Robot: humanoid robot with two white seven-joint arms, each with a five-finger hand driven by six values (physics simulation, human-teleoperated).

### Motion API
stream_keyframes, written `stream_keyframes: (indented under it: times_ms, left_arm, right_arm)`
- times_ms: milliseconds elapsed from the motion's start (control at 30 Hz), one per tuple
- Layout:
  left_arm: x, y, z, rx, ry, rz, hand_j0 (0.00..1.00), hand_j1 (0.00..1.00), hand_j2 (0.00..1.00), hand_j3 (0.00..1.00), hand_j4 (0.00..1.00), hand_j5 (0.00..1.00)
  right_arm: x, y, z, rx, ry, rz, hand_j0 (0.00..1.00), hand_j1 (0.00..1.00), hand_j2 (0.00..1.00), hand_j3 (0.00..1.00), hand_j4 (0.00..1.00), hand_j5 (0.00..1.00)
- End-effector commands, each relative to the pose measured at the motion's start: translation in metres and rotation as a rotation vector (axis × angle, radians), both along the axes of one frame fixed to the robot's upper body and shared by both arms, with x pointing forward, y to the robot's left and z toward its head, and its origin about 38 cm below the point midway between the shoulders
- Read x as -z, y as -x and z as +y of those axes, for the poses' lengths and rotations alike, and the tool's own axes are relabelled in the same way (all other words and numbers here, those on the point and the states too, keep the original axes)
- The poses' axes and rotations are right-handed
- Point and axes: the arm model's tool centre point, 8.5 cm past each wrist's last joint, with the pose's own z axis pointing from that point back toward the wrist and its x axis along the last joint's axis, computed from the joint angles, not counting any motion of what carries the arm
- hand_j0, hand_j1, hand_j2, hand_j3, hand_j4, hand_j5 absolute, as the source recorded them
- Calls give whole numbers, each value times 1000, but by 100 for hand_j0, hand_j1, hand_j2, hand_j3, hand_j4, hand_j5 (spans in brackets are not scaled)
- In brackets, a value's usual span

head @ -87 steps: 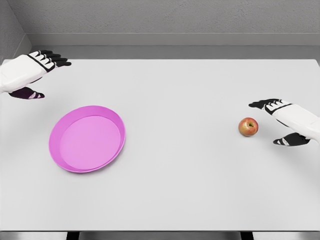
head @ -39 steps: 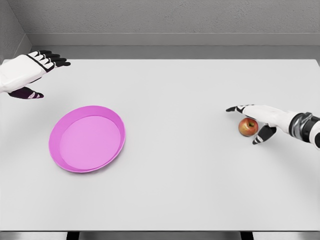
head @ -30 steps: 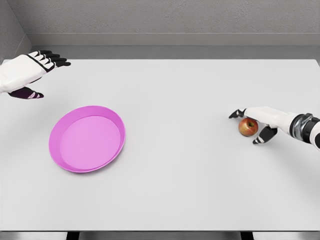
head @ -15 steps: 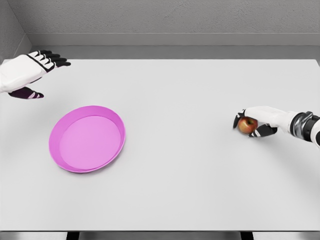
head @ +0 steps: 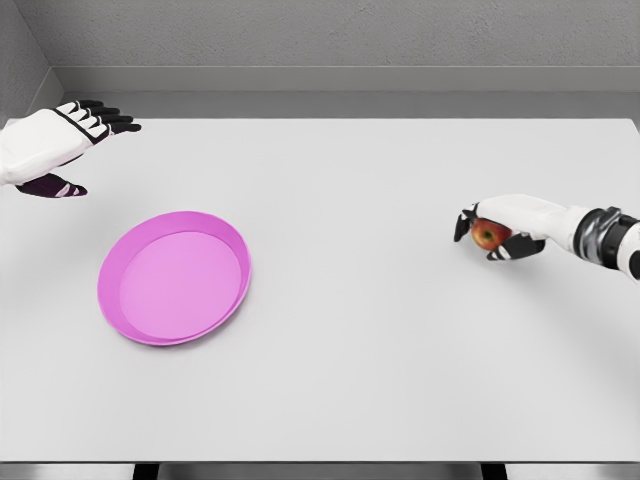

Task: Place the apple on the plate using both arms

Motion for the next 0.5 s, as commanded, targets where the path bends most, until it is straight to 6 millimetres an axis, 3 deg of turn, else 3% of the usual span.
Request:
stream_keyframes:
  times_ms: [0,167,467]
  left_arm:
    - [-1,0,0,-1,5,-1,100,100,100,100,100,100]
    - [-1,0,1,-3,4,0,100,100,100,100,100,100]
    - [-1,-1,3,-9,3,1,100,100,100,100,100,100]
  right_arm:
    - [-5,4,14,-41,-19,-16,52,52,52,52,52,52]
    - [-8,3,22,-78,-36,-32,51,51,51,51,51,51]
    - [-7,8,58,-227,-110,-62,51,51,51,51,51,51]
